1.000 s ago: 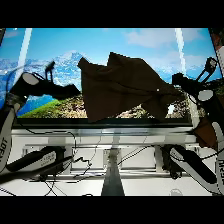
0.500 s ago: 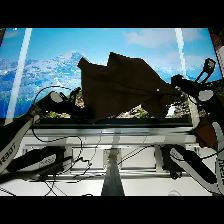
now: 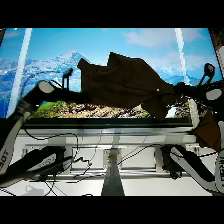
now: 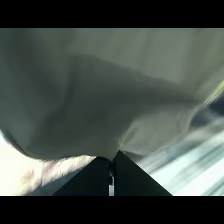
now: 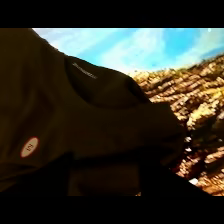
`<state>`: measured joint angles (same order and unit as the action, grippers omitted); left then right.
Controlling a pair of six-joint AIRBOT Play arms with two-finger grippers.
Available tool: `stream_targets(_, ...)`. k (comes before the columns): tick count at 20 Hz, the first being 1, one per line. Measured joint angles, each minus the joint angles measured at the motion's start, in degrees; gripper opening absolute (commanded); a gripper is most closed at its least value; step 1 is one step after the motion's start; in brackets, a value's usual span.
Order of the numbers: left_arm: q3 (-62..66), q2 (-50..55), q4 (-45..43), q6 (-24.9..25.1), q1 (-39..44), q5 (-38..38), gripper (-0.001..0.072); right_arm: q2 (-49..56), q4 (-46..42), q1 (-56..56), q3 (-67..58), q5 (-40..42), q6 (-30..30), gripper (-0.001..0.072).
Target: Fold the clothes and pants, and hang the long-sleeved shirts on hangers.
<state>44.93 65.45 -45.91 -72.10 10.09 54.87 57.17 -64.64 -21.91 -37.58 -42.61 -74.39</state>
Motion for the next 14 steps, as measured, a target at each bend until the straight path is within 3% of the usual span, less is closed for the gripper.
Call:
stream_targets(7, 10.71, -14.21, -0.2, 0.52, -6.67, -5.55, 0.0016, 0.98, -0.55, -9.35, -0.5, -14.47, 4.81, 0.0433)
stream_targets(14, 12.0, -20.87, -1.7, 0.57, -8.17, -11.15, 0.0016, 8.63, 11.23, -8.39, -0.37, -26.45, 10.51, 0.0439)
